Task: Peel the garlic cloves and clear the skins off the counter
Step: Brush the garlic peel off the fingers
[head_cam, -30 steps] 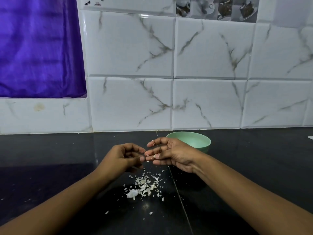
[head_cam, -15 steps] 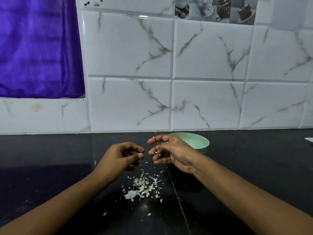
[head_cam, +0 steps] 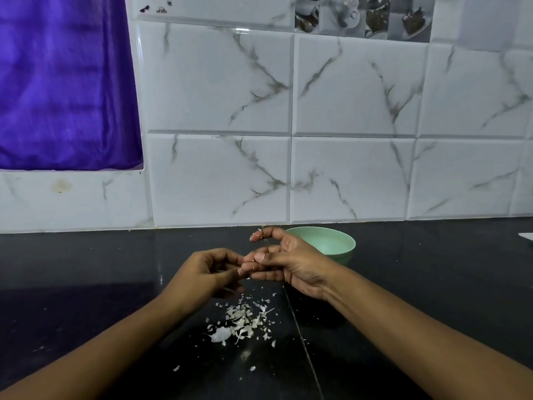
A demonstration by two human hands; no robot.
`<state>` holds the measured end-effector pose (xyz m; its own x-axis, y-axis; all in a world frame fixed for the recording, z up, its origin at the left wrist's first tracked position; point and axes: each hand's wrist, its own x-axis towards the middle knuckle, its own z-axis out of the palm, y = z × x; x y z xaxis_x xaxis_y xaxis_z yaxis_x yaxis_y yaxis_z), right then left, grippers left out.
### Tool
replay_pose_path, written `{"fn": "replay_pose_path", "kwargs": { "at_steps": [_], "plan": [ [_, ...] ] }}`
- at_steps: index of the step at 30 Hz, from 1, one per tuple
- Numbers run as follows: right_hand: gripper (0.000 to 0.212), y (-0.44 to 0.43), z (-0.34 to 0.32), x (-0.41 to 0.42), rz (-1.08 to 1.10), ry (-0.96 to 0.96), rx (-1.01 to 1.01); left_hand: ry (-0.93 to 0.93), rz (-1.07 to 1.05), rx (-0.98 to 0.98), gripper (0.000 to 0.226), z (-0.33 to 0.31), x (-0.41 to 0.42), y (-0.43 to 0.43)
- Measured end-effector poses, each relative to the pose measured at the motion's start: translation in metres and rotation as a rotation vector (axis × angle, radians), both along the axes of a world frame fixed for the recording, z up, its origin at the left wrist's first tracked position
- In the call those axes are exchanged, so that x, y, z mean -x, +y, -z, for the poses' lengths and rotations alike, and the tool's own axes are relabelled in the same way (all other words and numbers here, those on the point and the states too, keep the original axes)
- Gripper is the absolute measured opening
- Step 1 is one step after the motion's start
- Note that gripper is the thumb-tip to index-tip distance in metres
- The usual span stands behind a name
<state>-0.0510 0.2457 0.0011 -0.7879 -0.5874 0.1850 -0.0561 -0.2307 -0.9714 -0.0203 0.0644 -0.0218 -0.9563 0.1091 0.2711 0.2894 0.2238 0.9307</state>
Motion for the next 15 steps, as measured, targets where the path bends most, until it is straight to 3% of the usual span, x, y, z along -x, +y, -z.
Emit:
{"fn": "replay_pose_path", "kwargs": {
  "at_steps": [10,15],
  "plan": [
    [0.033,-0.001,-0.001,0.004,-0.028,-0.017,0.054,-0.065,0.016,-0.19,0.015,-0.003,-0.005,0.006],
    [0.021,0.028,-0.029,0.019,0.256,0.03,0.171,-0.083,-0.01,-0.231,0.017,-0.006,-0.005,0.003]
  ]
}}
